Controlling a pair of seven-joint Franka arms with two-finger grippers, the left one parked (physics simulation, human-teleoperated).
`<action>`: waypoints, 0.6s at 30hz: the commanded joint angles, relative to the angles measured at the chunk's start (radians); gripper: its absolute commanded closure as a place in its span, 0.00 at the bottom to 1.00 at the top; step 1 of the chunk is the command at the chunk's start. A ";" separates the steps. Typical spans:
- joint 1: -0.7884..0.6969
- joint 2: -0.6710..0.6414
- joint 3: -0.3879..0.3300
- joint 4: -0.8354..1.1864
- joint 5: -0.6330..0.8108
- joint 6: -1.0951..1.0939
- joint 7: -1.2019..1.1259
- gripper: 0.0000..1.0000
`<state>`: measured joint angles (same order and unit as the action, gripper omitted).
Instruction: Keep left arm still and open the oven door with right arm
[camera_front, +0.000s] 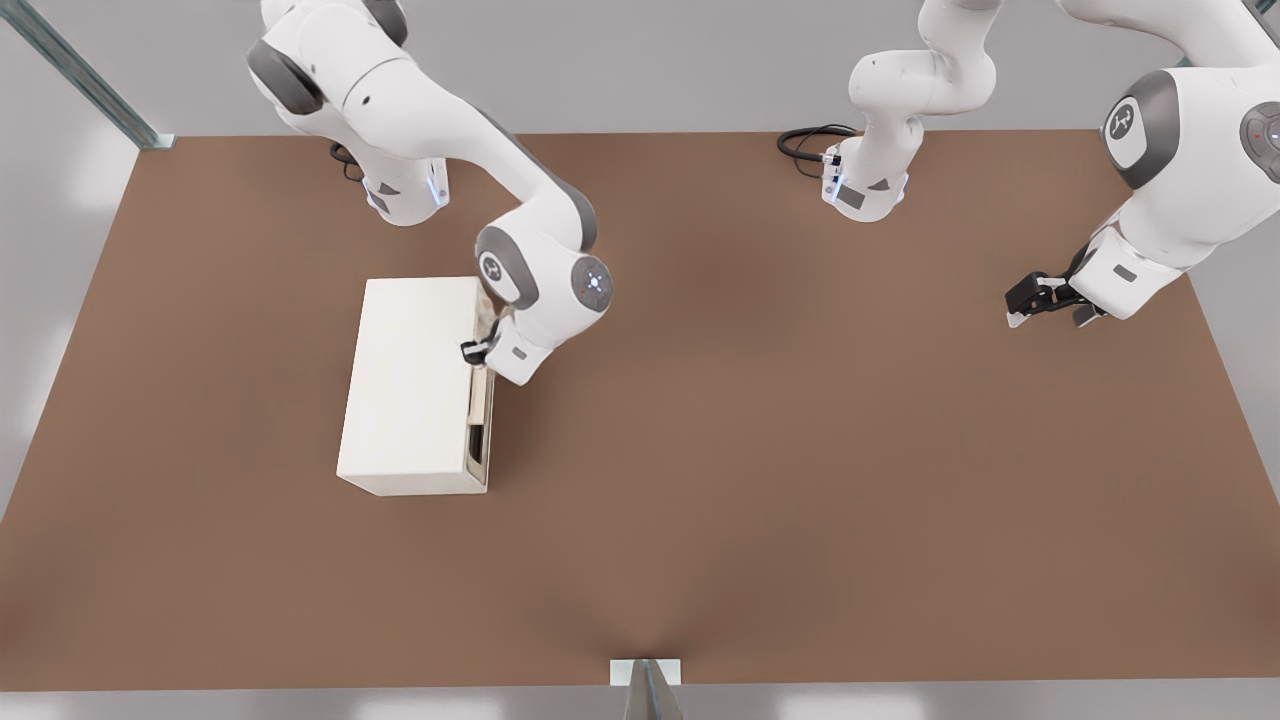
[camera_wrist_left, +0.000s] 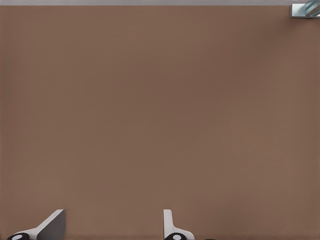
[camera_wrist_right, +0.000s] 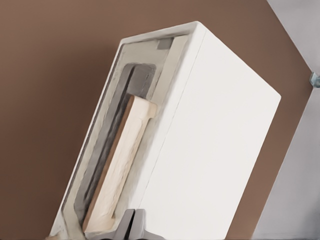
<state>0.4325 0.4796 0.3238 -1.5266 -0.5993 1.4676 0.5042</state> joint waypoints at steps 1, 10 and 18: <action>0.005 0.022 0.000 0.003 -0.057 -0.015 0.479 1.00; 0.008 0.073 -0.002 0.003 -0.080 0.003 0.531 1.00; 0.008 0.099 -0.002 0.005 -0.077 0.007 0.533 1.00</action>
<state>0.4402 0.5785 0.3220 -1.5223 -0.6765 1.4720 0.8327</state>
